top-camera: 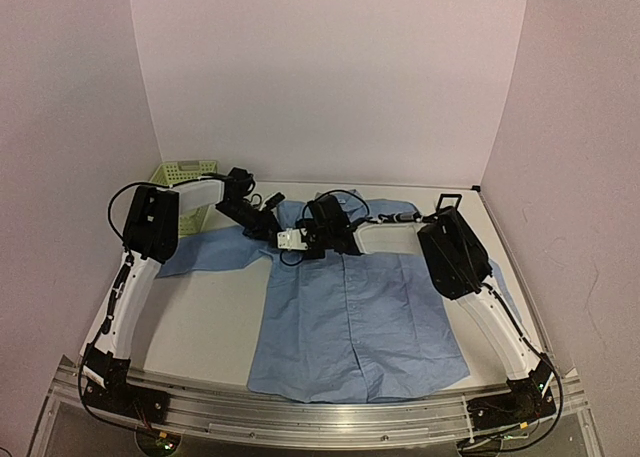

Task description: Pin the brooch onto the clothing

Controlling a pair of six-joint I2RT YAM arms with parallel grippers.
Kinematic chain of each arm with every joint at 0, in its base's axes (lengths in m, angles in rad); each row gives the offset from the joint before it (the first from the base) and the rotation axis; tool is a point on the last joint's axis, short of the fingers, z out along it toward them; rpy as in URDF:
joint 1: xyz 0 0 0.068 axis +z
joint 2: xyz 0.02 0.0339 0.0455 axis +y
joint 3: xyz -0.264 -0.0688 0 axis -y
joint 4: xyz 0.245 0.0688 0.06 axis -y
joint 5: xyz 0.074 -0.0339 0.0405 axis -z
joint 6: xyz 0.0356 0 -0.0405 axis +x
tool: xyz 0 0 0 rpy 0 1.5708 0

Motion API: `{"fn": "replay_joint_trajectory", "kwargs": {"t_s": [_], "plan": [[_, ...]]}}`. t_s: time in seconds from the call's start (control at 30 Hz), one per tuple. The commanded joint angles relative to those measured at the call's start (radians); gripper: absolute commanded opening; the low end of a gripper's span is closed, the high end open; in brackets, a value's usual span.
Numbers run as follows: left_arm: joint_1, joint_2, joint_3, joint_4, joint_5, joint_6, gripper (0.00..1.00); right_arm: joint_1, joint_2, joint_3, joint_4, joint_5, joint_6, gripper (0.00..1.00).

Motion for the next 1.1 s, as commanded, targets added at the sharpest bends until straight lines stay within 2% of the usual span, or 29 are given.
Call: {"fn": "replay_joint_trajectory", "kwargs": {"t_s": [0.0,0.17,0.37,0.9,1.07], "plan": [[-0.014,-0.001,0.001,-0.011,0.177,-0.109,0.16,0.009,0.074,-0.039,-0.113,0.084,-0.02,0.0],[0.005,-0.012,-0.005,0.066,0.25,-0.235,0.19,0.009,0.065,-0.067,-0.107,0.083,-0.017,0.0],[0.01,-0.018,-0.018,0.082,0.246,-0.258,0.2,0.009,0.036,-0.114,-0.077,0.057,-0.024,0.0],[0.036,0.025,0.05,0.049,0.175,-0.253,0.2,-0.009,-0.016,-0.154,-0.047,-0.078,-0.044,0.0],[0.037,0.012,0.065,-0.042,0.118,-0.129,0.2,-0.015,0.004,-0.122,-0.047,-0.082,-0.028,0.0]]}}
